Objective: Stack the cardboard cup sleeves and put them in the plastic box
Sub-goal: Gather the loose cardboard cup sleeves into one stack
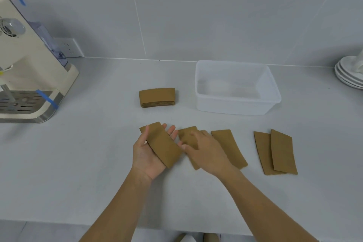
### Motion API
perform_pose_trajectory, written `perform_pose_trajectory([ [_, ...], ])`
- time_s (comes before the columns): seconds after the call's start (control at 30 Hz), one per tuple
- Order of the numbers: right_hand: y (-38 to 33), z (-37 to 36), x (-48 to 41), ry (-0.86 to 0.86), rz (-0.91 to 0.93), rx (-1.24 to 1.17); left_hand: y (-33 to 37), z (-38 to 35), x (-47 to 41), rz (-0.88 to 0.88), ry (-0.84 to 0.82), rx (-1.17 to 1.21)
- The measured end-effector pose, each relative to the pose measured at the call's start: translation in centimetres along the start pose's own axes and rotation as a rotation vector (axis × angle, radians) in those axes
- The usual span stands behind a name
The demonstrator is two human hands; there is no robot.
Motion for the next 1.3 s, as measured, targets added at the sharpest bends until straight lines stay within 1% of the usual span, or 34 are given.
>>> perform_pose_trajectory([
  [0.07, 0.5, -0.2, -0.2, 0.100, -0.050, 0.193, 0.6, 0.4, 0.0, -0.037, 0.011, 0.008],
  [0.13, 0.8, -1.1, -0.2, 0.161, -0.065, 0.294, 0.9, 0.8, 0.1, -0.050, 0.021, 0.001],
  [0.23, 1.4, -2.5, -0.3, 0.181, -0.088, 0.357, 1.1, 1.2, 0.2, -0.049, 0.033, 0.006],
  [0.3, 1.7, -3.4, -0.1, 0.165, -0.102, 0.414, 1.3, 1.4, 0.2, -0.053, 0.044, 0.007],
  [0.43, 1.4, -3.8, 0.1, 0.243, -0.073, 0.481, 1.5, 1.6, 0.3, -0.055, 0.063, 0.009],
  [0.57, 1.3, -3.4, -0.1, 0.155, -0.068, 0.496, 1.5, 1.8, 0.2, -0.041, 0.082, 0.020],
  [0.7, 1.0, -2.9, -0.1, 0.122, -0.069, 0.522, 1.5, 1.8, 0.1, -0.032, 0.087, 0.034],
  [0.83, 0.8, -1.8, -0.5, 0.075, -0.101, 0.444, 1.3, 1.6, -0.1, -0.013, 0.082, 0.029],
  [0.93, 0.5, -0.4, -1.1, 0.014, -0.189, 0.207, 1.2, 1.2, -0.1, -0.008, 0.070, 0.004],
  [1.0, -0.2, 0.5, -1.3, 0.008, -0.213, 0.039, 1.0, 1.0, -0.1, -0.001, 0.067, -0.012],
  [1.1, -1.7, 1.1, -1.1, 0.052, -0.162, -0.089, 0.8, 0.6, -0.2, 0.006, 0.056, -0.029],
  [1.3, -4.0, -0.5, -0.3, 0.119, 0.024, -0.193, -0.3, -0.7, -0.1, 0.013, -0.047, -0.115],
])
Point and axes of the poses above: each hand's wrist, its own x-axis away from the middle knuckle, its own z-axis out of the back of the hand, y = z × x, the point moved 4 cm from there along -x, towards the middle knuckle, and after that the axes turned 1 degree about z, right-handed, at the moved point
